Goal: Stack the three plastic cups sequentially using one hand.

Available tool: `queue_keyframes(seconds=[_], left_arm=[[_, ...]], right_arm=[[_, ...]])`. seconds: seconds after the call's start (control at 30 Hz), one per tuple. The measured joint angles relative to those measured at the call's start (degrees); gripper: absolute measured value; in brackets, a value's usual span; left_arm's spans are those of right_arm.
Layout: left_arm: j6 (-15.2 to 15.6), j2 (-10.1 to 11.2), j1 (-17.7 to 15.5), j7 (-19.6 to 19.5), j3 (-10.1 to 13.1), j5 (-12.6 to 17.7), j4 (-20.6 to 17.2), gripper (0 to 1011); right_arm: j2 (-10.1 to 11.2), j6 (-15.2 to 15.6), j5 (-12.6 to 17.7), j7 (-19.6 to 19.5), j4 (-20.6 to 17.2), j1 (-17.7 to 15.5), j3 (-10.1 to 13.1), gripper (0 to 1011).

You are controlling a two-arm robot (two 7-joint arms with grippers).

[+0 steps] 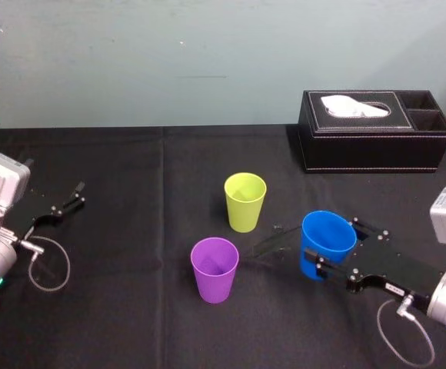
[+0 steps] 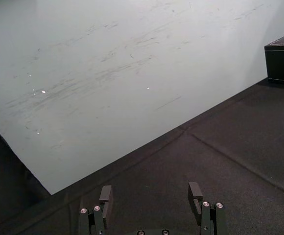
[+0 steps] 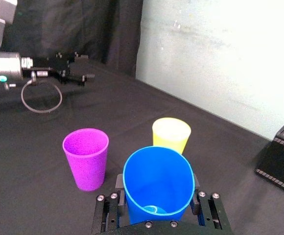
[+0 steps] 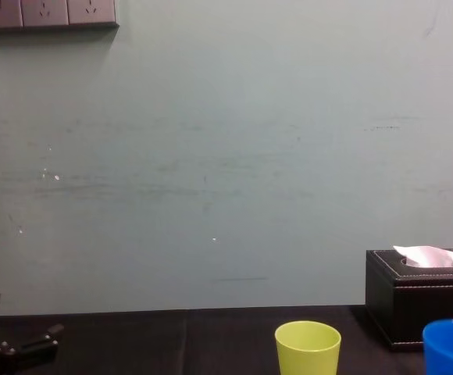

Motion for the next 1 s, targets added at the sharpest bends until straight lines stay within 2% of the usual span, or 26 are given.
queue_keyframes(seconds=[0.23, 0.43, 0.7, 1.0], left_arm=[[0.0, 0.0, 0.0, 0.0, 0.0, 0.0, 0.0, 1011], [0.0, 0.0, 0.0, 0.0, 0.0, 0.0, 0.0, 1011], [0.0, 0.0, 0.0, 0.0, 0.0, 0.0, 0.0, 1012], [0.0, 0.0, 0.0, 0.0, 0.0, 0.0, 0.0, 1011]], right_arm=[[0.8, 1.2, 0.6, -1.1, -4.6, -1.0, 2.9, 732], [0.2, 2.6, 0.6, -1.8, -5.8, 0.6, 3.2, 732], [-1.7, 5.2, -0.5, -2.4, -5.4, 5.6, 1.1, 732], [-4.2, 7.8, -2.8, -2.8, -2.6, 11.7, -2.4, 732]])
